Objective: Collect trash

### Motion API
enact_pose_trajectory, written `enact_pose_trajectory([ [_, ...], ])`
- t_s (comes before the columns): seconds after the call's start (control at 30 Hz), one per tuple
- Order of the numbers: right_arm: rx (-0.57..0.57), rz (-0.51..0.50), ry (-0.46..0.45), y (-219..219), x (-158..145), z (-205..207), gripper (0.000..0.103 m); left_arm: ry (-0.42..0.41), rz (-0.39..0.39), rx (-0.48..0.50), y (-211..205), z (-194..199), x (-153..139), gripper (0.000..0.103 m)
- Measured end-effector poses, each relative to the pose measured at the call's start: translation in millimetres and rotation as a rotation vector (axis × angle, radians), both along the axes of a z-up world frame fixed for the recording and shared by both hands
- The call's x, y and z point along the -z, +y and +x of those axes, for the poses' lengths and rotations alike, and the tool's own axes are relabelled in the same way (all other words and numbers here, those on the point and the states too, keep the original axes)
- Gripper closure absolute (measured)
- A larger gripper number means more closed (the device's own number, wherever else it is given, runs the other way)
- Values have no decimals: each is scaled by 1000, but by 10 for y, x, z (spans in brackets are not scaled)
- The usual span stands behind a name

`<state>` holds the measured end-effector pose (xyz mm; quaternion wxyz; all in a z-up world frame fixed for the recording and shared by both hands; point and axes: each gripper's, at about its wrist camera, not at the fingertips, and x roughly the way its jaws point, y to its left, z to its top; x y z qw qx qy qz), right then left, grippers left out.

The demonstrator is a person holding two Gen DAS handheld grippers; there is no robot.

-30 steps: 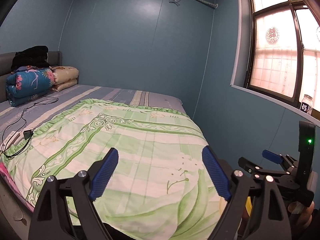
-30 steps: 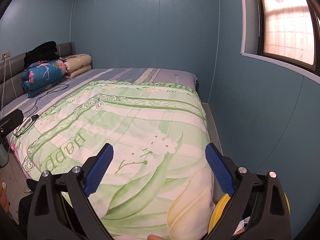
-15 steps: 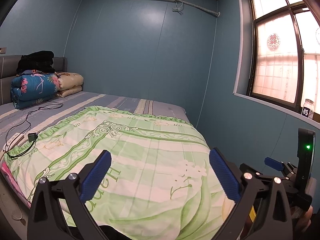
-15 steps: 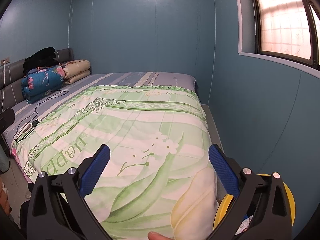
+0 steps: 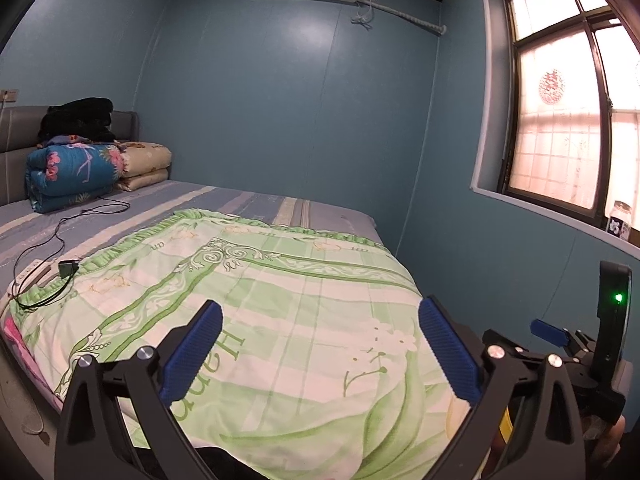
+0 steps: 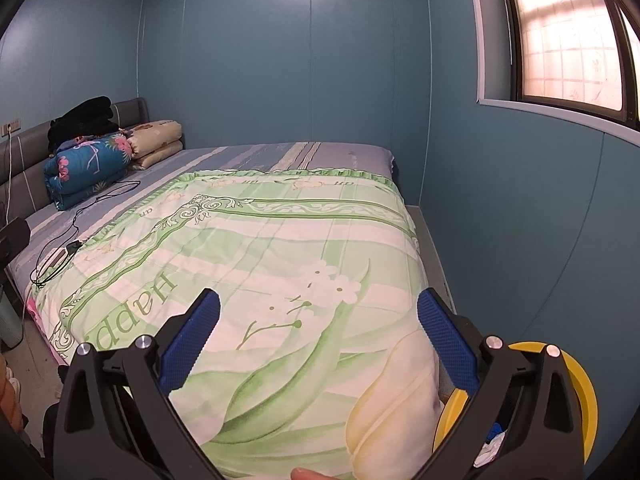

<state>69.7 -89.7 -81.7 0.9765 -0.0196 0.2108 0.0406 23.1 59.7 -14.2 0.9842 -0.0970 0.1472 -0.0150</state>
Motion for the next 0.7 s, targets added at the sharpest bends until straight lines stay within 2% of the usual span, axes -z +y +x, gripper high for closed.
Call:
enact_pose_trajectory([
  [0.27,5,5,3,-5,22,16,9,-23,24,-25,-25,-24,0,8],
  [0.7,4,7,9,16,46,18,9,-15,33,-26,-29,-8,5,8],
])
